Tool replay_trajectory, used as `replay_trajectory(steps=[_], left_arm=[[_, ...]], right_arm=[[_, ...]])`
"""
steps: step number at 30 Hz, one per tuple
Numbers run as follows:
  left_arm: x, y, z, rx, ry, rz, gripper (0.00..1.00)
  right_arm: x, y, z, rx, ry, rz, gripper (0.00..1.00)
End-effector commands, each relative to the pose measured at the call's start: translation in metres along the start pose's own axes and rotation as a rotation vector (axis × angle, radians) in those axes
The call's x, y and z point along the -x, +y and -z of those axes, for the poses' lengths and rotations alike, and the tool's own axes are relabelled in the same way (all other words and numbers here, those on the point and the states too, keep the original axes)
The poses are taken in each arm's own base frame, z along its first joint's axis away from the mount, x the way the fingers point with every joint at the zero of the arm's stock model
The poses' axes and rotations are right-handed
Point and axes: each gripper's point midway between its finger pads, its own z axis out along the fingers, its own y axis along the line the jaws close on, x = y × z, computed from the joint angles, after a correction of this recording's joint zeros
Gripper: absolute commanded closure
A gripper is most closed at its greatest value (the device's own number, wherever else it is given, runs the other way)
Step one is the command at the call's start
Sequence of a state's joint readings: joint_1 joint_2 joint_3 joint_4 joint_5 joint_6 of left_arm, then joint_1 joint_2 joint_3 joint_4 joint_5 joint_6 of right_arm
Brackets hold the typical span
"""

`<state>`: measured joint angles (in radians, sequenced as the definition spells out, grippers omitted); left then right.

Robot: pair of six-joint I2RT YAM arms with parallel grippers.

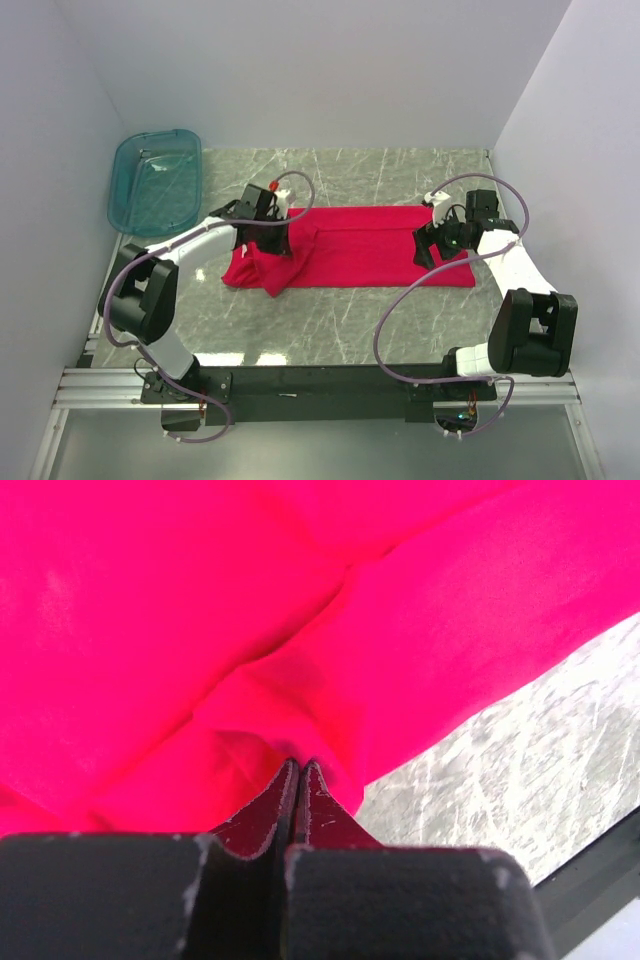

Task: Fold and stack the t-shirts
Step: Fold the tshirt

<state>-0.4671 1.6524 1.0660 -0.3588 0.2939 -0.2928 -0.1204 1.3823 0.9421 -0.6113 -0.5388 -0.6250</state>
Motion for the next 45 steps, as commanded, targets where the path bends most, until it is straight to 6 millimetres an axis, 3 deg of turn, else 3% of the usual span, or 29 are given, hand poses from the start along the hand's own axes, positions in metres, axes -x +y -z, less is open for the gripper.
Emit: replay_trajectory(steps=[1,9,14,18,21,25,29,32,33,35,36,39,40,43,45], left_arm=[[0.04,-0.013,0.017,-0.02,-0.075,-0.132,0.99],[0.054,-0.037,0.031,-0.085,-0.117,-0.264,0.99],[0.048,-0.055,0.03,-0.145,-0.097,-0.322,0.99],[0.034,-0.067,0.016,-0.188,-0.04,-0.339,0.98],[0.015,-0.079,0.003,-0.208,0.018,-0.355,0.94],[-0.011,-0.105,-0.013,-0.263,0.072,-0.366,0.74],[-0.034,-0.129,-0.023,-0.307,0.121,-0.387,0.64],[-0.032,-0.132,-0.024,-0.26,0.086,-0.379,0.62],[-0.02,-0.133,-0.014,-0.236,0.029,-0.374,0.62],[-0.006,-0.113,-0.007,-0.106,-0.061,-0.333,0.6],[0.009,-0.112,0.009,-0.072,-0.138,-0.322,0.58],[0.019,-0.077,0.024,0.054,-0.208,-0.225,0.48],[0.017,-0.053,0.024,0.093,-0.198,-0.171,0.48],[0.001,-0.018,0.017,0.117,-0.148,-0.056,0.5],[-0.009,-0.018,0.011,0.072,-0.118,-0.028,0.5]], right_arm=[[0.013,-0.004,0.008,-0.034,-0.049,0.025,0.01],[0.013,-0.005,0.007,-0.037,-0.049,0.025,0.01],[0.013,-0.005,0.007,-0.032,-0.047,0.023,0.01],[0.012,-0.005,0.006,-0.035,-0.045,0.024,0.01],[0.011,-0.006,0.005,-0.037,-0.04,0.024,0.01],[0.01,-0.007,0.005,-0.039,-0.038,0.022,0.0],[0.01,-0.008,0.004,-0.039,-0.035,0.02,0.0],[0.01,-0.008,0.005,-0.04,-0.034,0.022,0.0],[0.009,-0.007,0.005,-0.041,-0.034,0.022,0.0],[0.008,-0.008,0.005,-0.045,-0.035,0.025,0.0],[0.007,-0.008,0.005,-0.045,-0.033,0.026,0.0],[0.007,-0.007,0.004,-0.038,-0.035,0.025,0.0],[0.007,-0.006,0.004,-0.035,-0.034,0.025,0.0],[0.009,-0.007,0.005,-0.039,-0.042,0.024,0.0],[0.007,-0.007,0.005,-0.041,-0.04,0.024,0.0]])
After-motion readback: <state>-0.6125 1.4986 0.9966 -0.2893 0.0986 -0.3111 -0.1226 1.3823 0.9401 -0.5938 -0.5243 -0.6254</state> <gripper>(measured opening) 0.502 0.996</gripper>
